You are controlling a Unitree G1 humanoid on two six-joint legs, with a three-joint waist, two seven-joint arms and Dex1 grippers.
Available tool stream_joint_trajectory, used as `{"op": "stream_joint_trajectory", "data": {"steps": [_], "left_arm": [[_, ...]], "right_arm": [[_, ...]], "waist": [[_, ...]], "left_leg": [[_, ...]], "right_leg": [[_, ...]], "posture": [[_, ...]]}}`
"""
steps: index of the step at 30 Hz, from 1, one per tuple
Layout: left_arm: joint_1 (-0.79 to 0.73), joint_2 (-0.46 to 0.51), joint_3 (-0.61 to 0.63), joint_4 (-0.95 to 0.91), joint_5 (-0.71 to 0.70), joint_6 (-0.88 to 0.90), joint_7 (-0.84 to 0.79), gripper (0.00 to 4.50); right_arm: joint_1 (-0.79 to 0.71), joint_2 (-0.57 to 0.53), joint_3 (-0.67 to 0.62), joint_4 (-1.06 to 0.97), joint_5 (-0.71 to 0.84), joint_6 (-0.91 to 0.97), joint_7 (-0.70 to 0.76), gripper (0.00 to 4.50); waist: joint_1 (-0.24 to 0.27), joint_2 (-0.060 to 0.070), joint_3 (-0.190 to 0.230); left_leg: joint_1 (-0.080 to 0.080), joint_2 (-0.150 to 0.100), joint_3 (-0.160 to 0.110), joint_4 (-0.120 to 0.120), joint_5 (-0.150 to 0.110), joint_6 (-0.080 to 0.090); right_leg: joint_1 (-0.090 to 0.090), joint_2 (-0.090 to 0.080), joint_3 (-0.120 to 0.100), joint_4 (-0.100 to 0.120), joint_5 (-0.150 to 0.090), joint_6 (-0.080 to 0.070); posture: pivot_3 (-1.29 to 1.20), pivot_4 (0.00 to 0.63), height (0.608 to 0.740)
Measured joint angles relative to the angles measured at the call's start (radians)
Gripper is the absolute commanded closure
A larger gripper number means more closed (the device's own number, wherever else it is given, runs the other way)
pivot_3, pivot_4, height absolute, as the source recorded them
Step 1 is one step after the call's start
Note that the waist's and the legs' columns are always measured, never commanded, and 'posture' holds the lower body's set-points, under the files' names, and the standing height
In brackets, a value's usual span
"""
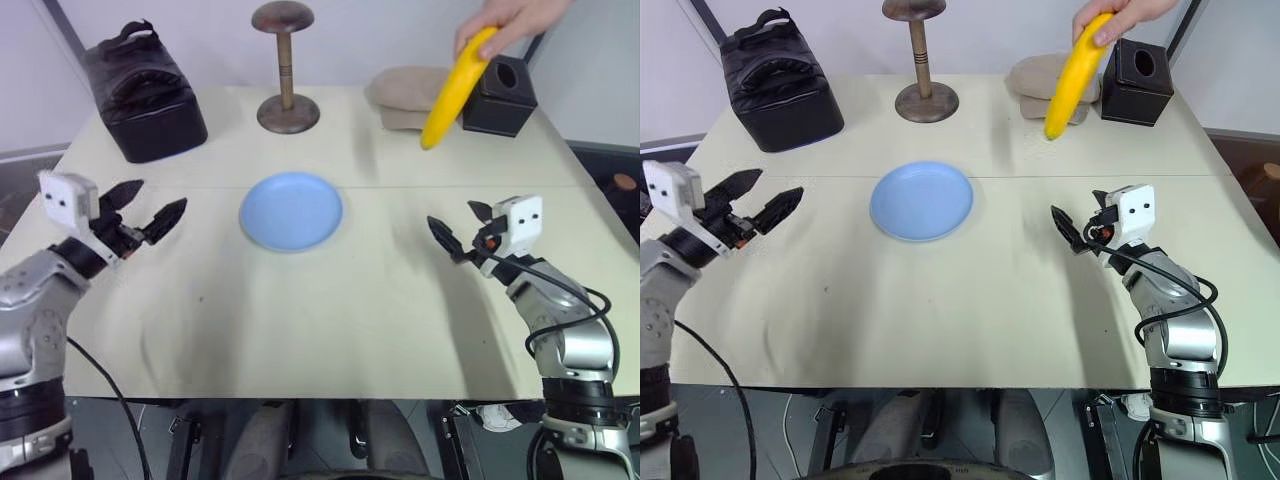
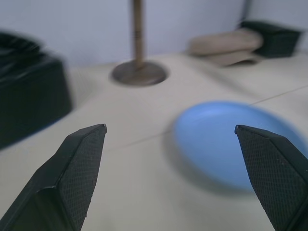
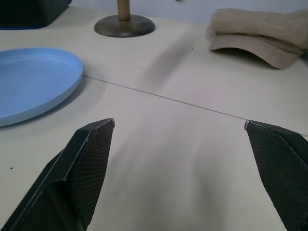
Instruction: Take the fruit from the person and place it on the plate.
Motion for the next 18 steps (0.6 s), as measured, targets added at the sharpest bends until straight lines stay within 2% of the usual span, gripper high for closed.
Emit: {"op": "stream_joint_trajectory", "data": {"steps": [5,7,11,18], "left_arm": [[-0.107,0.099,-0.012,-0.037,-0.173,0.136,-0.142,0.0],[-0.171,0.118,-0.036,-0.036,-0.2,0.157,-0.176,0.0],[-0.267,0.112,-0.102,0.013,-0.181,0.145,-0.214,0.0],[-0.31,0.054,-0.193,0.109,-0.112,0.094,-0.241,0.0]], "right_arm": [[0.003,-0.004,-0.002,0.0,0.001,0.0,0.006,0.06],[0.0,-0.011,-0.007,-0.001,0.009,0.008,0.011,0.06],[-0.085,-0.013,-0.063,-0.001,0.086,0.064,0.002,0.06],[-0.339,0.009,-0.084,0.106,0.142,0.072,-0.006,0.06]], "waist": [[-0.001,0.0,0.0],[-0.001,0.0,0.0],[-0.006,0.0,0.0],[-0.004,0.0,0.0]], "left_leg": [[0.0,0.0,0.0,0.0,0.0,0.0],[0.0,0.0,0.0,0.0,0.0,0.0],[0.001,0.001,0.003,0.0,0.0,0.0],[0.002,0.002,0.006,0.0,0.0,0.0]], "right_leg": [[0.0,0.0,0.0,0.0,0.0,0.0],[0.0,0.001,0.0,0.0,0.0,0.0],[0.0,0.001,0.002,0.0,0.0,0.0],[0.0,0.003,0.003,0.0,0.001,-0.001]], "posture": [[0.0,0.15,0.74],[0.0,0.15,0.74],[0.0,0.15,0.74],[0.0,0.15,0.74]]}}
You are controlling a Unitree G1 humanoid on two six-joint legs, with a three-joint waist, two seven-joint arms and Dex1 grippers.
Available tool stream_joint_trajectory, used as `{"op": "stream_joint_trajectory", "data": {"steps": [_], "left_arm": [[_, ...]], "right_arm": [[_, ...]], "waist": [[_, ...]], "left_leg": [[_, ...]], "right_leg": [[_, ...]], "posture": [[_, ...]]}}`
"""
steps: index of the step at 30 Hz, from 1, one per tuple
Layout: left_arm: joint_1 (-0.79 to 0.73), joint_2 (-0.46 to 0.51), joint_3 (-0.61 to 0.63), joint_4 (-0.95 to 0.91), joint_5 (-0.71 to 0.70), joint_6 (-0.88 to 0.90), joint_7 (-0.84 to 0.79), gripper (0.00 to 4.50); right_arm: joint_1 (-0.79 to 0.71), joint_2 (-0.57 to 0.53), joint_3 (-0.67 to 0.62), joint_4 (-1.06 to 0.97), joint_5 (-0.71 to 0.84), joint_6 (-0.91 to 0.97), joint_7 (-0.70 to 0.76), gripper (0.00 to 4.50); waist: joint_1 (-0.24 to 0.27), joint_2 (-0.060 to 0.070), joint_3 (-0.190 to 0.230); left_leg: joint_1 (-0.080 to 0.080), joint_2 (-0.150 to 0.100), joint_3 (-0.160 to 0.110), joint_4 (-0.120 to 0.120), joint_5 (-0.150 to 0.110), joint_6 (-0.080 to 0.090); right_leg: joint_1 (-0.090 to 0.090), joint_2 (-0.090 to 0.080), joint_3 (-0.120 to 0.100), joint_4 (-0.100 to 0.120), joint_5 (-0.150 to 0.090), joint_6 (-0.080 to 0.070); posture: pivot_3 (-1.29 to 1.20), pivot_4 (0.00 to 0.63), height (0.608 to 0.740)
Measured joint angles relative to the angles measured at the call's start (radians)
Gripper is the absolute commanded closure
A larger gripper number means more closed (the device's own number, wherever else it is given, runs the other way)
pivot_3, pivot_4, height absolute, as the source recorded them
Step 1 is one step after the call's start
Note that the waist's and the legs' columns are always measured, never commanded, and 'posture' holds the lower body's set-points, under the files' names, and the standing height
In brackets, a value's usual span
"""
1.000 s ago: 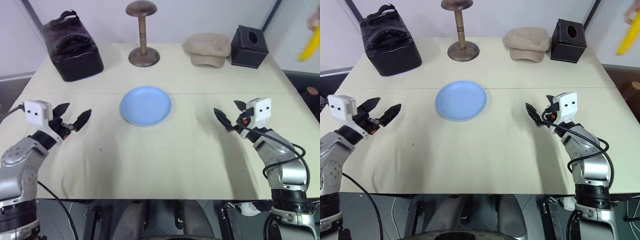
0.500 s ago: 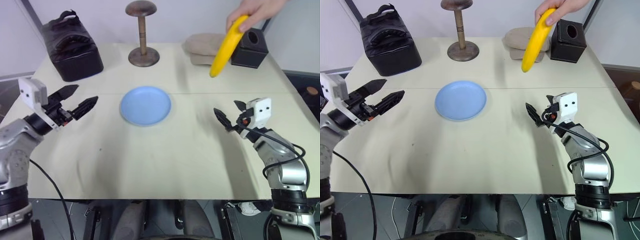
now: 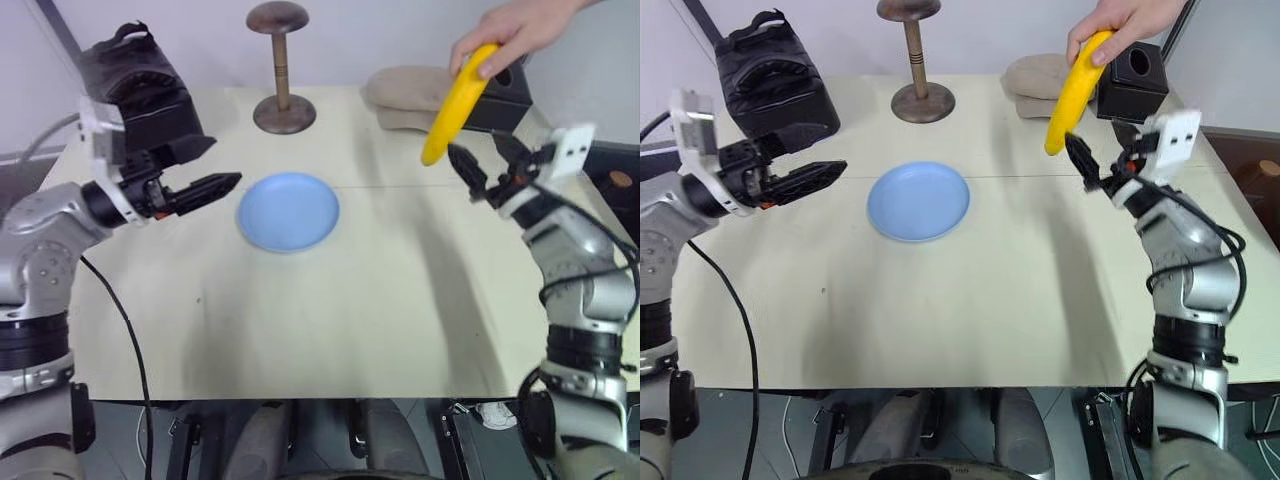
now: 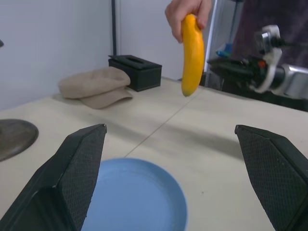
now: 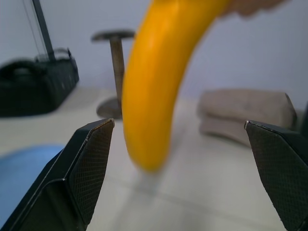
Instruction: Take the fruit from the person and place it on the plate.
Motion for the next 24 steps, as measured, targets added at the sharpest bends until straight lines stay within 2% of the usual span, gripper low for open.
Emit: {"op": "stream_joint_trajectory", "data": {"steps": [8,11,15,16,21,24], "left_arm": [[0.004,-0.02,-0.006,0.018,0.032,-0.029,0.002,0.0],[0.022,-0.022,-0.004,0.012,0.035,-0.029,0.011,0.0],[0.052,-0.022,0.005,-0.007,0.036,-0.029,0.026,0.0],[0.058,-0.022,0.007,-0.014,0.036,-0.029,0.029,0.0],[0.076,-0.022,0.008,-0.032,0.038,-0.03,0.041,0.0],[0.096,-0.014,0.008,-0.032,0.048,-0.033,0.041,0.0]], "right_arm": [[-0.113,0.071,0.07,0.134,-0.002,-0.007,0.035,0.06],[-0.129,0.072,0.077,0.174,-0.006,-0.025,0.044,0.91],[-0.141,0.071,0.079,0.214,-0.021,-0.057,0.065,2.97],[-0.141,0.071,0.081,0.215,-0.022,-0.06,0.071,3.16],[-0.145,0.068,0.108,0.215,-0.042,-0.068,0.096,3.16],[-0.144,0.073,0.189,0.215,-0.091,-0.078,0.141,3.16]], "waist": [[0.0,0.0,0.0],[0.0,0.0,0.0],[0.0,0.0,0.0],[0.0,0.0,0.0],[-0.003,0.0,0.0],[-0.007,0.0,0.0]], "left_leg": [[0.0,0.0,0.003,0.0,0.0,0.001],[-0.001,0.0,0.003,0.0,0.0,0.001],[-0.001,0.0,0.003,0.0,0.0,0.001],[-0.001,0.0,0.003,0.0,0.0,0.001],[0.0,0.0,0.004,0.0,0.0,0.001],[0.0,0.001,0.004,-0.001,-0.001,0.001]], "right_leg": [[-0.001,-0.001,0.002,0.0,0.0,0.0],[-0.001,-0.001,0.002,0.0,0.0,0.0],[-0.002,-0.001,0.002,0.0,0.0,0.0],[-0.002,-0.001,0.002,0.0,0.0,0.0],[-0.002,-0.001,0.002,0.0,0.0,0.0],[-0.002,-0.001,0.003,0.001,0.0,0.0]], "posture": [[0.0,0.15,0.74],[0.0,0.15,0.74],[0.0,0.15,0.74],[0.0,0.15,0.74],[0.0,0.15,0.74],[0.0,0.15,0.74]]}}
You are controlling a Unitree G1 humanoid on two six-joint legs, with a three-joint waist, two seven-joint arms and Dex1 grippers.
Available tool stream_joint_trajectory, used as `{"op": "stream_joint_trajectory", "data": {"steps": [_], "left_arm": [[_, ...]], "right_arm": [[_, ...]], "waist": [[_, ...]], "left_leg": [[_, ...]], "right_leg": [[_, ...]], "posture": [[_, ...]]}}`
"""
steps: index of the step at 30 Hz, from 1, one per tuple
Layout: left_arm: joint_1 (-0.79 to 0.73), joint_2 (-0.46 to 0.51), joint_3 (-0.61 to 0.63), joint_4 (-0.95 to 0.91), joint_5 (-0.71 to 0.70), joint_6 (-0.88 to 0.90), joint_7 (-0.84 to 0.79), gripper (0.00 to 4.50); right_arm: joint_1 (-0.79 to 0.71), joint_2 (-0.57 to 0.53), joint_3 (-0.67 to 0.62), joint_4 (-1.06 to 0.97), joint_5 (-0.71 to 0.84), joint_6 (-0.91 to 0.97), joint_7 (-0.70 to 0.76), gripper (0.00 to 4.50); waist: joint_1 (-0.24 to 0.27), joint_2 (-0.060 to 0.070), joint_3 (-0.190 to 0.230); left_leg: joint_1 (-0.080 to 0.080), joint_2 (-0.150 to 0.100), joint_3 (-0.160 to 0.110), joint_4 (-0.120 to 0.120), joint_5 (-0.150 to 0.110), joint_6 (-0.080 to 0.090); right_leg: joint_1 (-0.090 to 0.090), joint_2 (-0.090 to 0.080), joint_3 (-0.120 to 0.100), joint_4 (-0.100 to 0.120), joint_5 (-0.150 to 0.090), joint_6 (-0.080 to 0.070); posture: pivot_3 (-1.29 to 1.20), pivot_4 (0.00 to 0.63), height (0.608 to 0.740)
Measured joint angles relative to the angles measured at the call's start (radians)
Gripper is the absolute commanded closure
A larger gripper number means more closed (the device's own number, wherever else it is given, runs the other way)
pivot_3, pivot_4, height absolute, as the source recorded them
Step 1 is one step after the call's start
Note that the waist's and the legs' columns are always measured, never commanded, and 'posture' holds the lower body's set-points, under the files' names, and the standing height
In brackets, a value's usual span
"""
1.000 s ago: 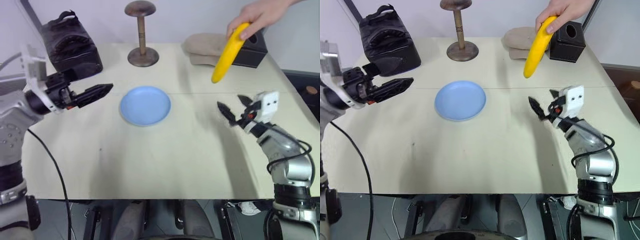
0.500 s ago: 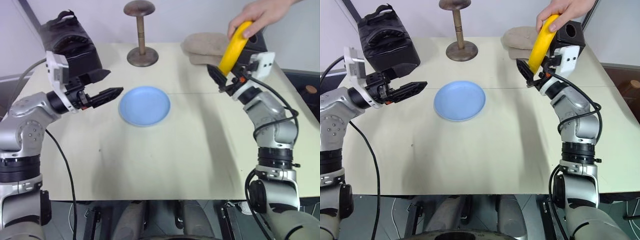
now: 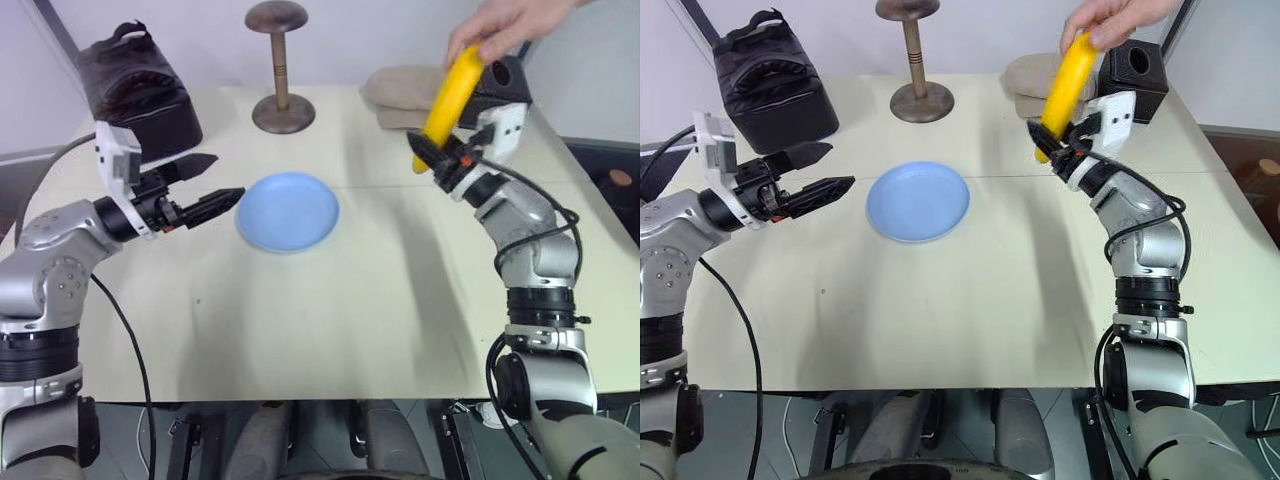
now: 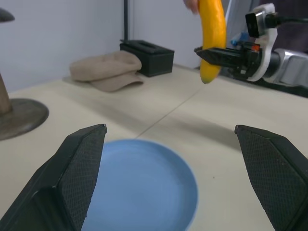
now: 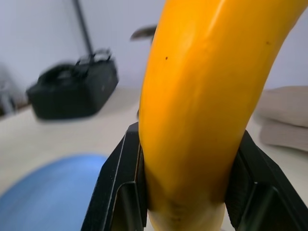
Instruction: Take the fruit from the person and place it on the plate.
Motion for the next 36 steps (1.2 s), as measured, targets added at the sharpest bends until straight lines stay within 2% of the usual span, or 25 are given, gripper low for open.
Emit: {"op": "stream_joint_trajectory", "data": {"steps": [5,9,13,21,27,36], "left_arm": [[0.066,0.024,0.017,-0.006,0.02,-0.003,0.006,0.0],[0.13,0.029,0.053,-0.03,0.026,-0.003,0.02,0.0],[0.178,0.028,0.086,-0.069,0.024,-0.002,0.047,0.0],[0.234,-0.001,0.118,-0.15,0.003,0.002,0.106,0.0],[0.261,-0.03,0.13,-0.186,-0.009,0.002,0.154,0.0],[0.272,-0.04,0.132,-0.202,-0.021,0.002,0.174,0.0]], "right_arm": [[-0.015,0.143,0.175,0.068,-0.068,-0.031,0.075,3.16],[-0.091,0.229,0.225,0.237,-0.122,-0.094,0.089,3.16],[-0.201,0.263,0.262,0.402,-0.191,-0.186,0.129,3.16],[-0.297,0.276,0.337,0.664,-0.313,-0.292,0.25,3.16],[-0.374,0.278,0.347,0.794,-0.367,-0.344,0.266,0.09],[-0.397,0.267,0.308,0.817,-0.38,-0.369,0.278,0.04]], "waist": [[-0.012,0.0,0.0],[-0.014,0.0,0.0],[-0.015,0.0,0.0],[-0.021,0.0,0.0],[-0.023,0.0,0.0],[-0.022,0.0,0.0]], "left_leg": [[0.0,0.001,0.001,-0.001,0.0,0.0],[-0.001,0.0,0.001,0.0,0.0,0.0],[0.0,0.0,0.001,-0.001,0.0,-0.001],[-0.001,0.0,0.001,-0.001,0.0,-0.001],[-0.001,0.001,0.001,-0.002,0.0,-0.002],[-0.001,0.001,0.001,-0.002,0.0,-0.002]], "right_leg": [[-0.001,0.001,0.001,0.001,0.001,-0.001],[-0.002,0.001,0.002,0.001,0.001,-0.001],[-0.002,0.001,0.002,0.001,0.001,-0.002],[-0.003,0.002,0.003,0.001,0.002,-0.002],[-0.004,0.003,0.004,0.001,0.002,-0.003],[-0.004,0.003,0.004,0.001,0.002,-0.003]], "posture": [[0.0,0.15,0.74],[0.0,0.15,0.74],[0.0,0.15,0.74],[0.0,0.15,0.74],[0.0,0.15,0.74],[0.0,0.15,0.74]]}}
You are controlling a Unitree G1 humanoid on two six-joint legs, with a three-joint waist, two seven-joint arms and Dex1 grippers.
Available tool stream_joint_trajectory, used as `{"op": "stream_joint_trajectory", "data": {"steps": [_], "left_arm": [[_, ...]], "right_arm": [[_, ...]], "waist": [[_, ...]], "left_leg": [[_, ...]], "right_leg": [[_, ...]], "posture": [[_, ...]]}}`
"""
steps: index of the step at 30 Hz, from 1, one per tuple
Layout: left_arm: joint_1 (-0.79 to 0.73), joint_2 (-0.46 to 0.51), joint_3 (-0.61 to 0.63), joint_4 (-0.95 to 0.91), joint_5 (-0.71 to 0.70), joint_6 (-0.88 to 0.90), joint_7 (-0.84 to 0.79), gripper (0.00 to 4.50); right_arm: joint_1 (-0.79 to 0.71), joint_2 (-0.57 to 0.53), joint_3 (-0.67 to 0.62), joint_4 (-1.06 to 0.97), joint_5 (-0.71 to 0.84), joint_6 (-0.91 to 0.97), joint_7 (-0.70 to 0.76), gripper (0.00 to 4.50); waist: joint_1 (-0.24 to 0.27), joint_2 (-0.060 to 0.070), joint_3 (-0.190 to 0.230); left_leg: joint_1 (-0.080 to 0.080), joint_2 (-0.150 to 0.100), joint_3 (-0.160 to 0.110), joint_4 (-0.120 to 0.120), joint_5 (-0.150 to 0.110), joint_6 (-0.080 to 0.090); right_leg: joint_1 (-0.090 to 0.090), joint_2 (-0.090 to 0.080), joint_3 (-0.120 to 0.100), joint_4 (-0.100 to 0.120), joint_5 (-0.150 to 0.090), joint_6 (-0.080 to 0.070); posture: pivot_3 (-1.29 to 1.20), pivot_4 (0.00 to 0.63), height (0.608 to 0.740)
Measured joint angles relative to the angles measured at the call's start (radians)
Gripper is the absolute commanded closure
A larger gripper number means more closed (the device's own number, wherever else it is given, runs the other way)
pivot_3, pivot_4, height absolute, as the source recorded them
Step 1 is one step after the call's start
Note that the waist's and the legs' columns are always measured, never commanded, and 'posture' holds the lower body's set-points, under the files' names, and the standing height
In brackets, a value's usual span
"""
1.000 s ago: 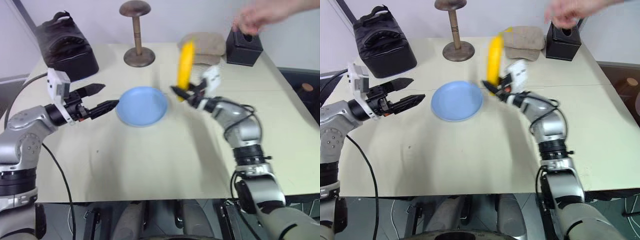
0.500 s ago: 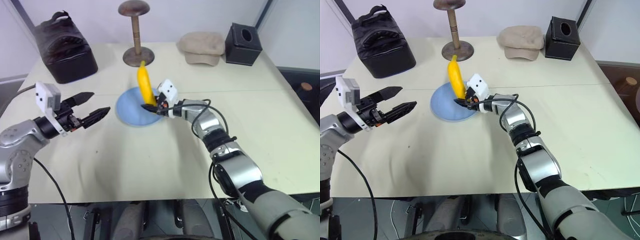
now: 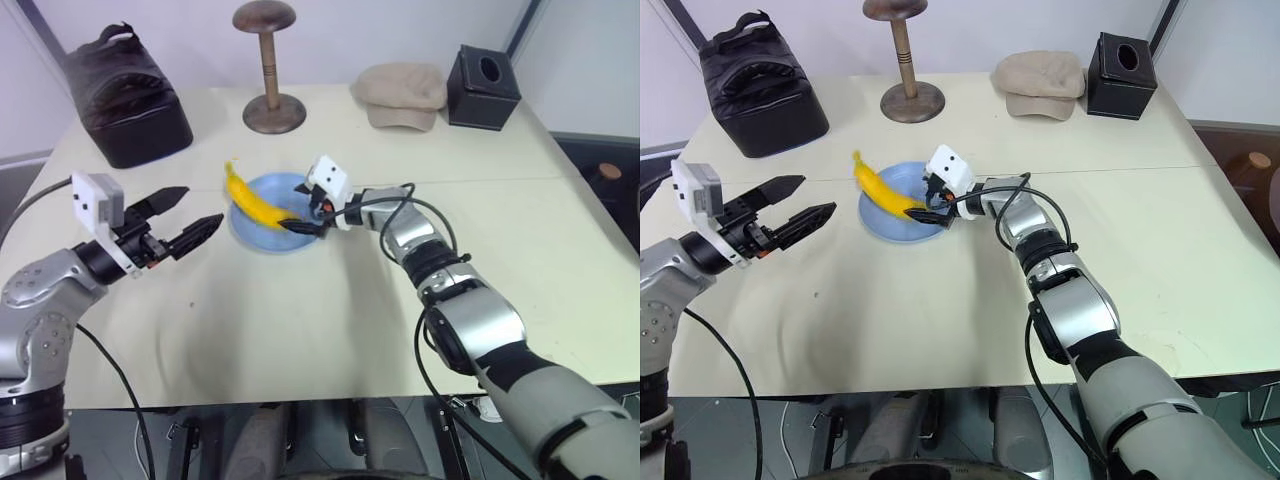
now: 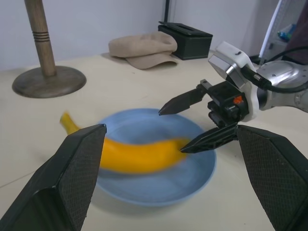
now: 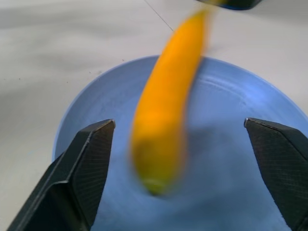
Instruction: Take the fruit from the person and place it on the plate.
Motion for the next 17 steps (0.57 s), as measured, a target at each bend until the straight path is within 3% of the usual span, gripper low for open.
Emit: {"op": "stream_joint_trajectory", "data": {"steps": [7,11,17], "left_arm": [[0.001,0.002,0.011,0.006,0.01,-0.014,-0.001,0.0],[0.008,0.009,0.021,0.027,0.032,-0.025,0.004,0.0],[0.003,-0.008,0.024,0.082,0.095,-0.08,0.052,0.0]], "right_arm": [[0.034,-0.114,-0.111,-0.185,0.065,0.074,0.007,0.04],[0.179,-0.265,-0.209,-0.446,0.134,0.205,-0.001,0.04],[0.427,-0.37,-0.369,-0.766,0.257,0.392,-0.074,0.04]], "waist": [[0.003,0.0,0.0],[0.024,0.0,0.0],[0.028,0.0,0.0]], "left_leg": [[0.0,0.0,0.0,0.0,0.0,0.0],[-0.001,0.0,0.001,0.0,0.0,0.001],[0.0,0.0,0.003,0.0,0.0,0.001]], "right_leg": [[0.0,0.0,0.0,0.0,0.0,0.0],[0.0,-0.001,0.0,-0.001,0.0,0.0],[0.0,-0.003,0.001,-0.001,0.0,0.0]], "posture": [[0.0,0.15,0.74],[0.0,0.15,0.74],[0.0,0.15,0.74]]}}
